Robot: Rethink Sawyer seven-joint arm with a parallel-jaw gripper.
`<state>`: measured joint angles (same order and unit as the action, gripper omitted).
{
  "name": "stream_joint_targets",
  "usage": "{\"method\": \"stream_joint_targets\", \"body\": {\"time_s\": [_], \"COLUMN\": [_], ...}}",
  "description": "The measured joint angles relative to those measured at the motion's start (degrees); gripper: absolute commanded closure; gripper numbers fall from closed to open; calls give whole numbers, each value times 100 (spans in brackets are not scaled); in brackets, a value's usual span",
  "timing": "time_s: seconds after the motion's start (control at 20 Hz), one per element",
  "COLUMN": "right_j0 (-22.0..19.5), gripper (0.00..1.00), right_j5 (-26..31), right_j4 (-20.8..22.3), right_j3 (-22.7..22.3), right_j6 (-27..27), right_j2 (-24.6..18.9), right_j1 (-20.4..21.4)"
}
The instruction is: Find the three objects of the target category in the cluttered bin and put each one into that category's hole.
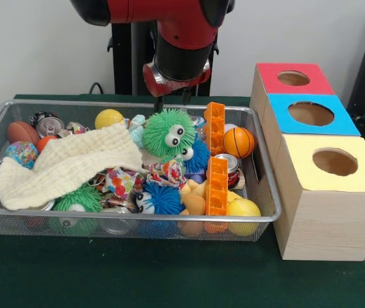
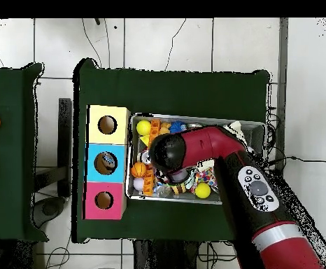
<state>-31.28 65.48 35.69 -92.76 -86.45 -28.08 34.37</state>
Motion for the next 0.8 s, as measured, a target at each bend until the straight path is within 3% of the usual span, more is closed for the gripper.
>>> {"method": "stream_joint_targets", "body": {"time_s": [0.45, 0.8], "right_j0": [10, -80], "gripper": [0, 0], "right_j5": [89, -396], "right_j4": [340, 391], "right_j3": [17, 17], "right_j6": [0, 0], "right_j2": [21, -26], "right_j1": [-68, -199]}}
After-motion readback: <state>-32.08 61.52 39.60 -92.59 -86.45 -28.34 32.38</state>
